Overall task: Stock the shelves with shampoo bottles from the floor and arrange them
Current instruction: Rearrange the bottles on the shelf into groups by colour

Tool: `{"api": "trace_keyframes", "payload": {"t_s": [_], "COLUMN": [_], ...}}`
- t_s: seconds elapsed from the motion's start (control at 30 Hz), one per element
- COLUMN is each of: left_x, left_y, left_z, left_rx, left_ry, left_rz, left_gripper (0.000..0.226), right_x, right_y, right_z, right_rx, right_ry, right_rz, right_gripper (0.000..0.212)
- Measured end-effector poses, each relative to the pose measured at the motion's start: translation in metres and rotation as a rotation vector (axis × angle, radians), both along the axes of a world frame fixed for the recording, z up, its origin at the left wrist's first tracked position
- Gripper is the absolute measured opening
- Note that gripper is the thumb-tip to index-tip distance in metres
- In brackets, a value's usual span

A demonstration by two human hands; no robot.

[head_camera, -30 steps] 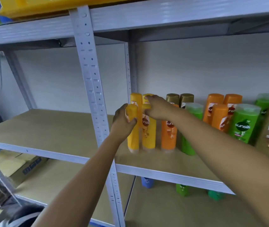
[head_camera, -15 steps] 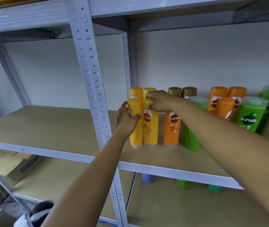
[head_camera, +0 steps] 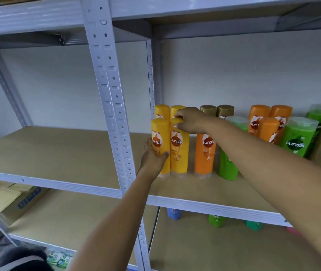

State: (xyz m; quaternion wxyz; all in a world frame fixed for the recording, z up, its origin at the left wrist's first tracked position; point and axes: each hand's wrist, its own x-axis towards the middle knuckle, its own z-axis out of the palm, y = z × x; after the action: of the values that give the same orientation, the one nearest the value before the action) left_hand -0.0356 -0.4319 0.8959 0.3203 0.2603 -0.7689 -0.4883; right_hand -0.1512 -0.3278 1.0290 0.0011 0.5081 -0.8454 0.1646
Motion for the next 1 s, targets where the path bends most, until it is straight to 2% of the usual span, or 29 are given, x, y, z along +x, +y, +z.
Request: {"api": "trace_keyframes", "payload": {"t_s": [0.13,0.33,0.6,0.8,1.0], "left_x": [-0.001,0.007,0.006,0.011,0.011], "left_y": [0.002,0.001,0.0,0.0,-0.002], "left_z": [-0.002,-0.01,-0.016,-0.024,-0.023], "left_rx": [0.016,0.049,0.048,0.049,0.07], "left_ry": [-0.041,-0.004,-0.034,-0.021,-0.005], "left_rz": [0.051,-0.025,-0.01,-0.038,-0.048], "left_gripper": [0.075,0.062,0.062,0.057,0.056], "right_x": [-0.003,-0.005,-0.005,-0.007,-0.006], "right_y": [-0.001,-0.002,-0.002,-0.004,-0.004], "right_z": [-0.003,-0.004,-0.003,-0.001,-0.003], "right_rx": [-0.032,-0.009,-0.011,0.002,-0.009], "right_ry": [0.021,0.04,0.066,0.043,0.017], "right_rz": [-0.017,-0.021,-0.021,-0.018,-0.021], "right_gripper": [0.037,0.024,0.04,0.027,0.038]}}
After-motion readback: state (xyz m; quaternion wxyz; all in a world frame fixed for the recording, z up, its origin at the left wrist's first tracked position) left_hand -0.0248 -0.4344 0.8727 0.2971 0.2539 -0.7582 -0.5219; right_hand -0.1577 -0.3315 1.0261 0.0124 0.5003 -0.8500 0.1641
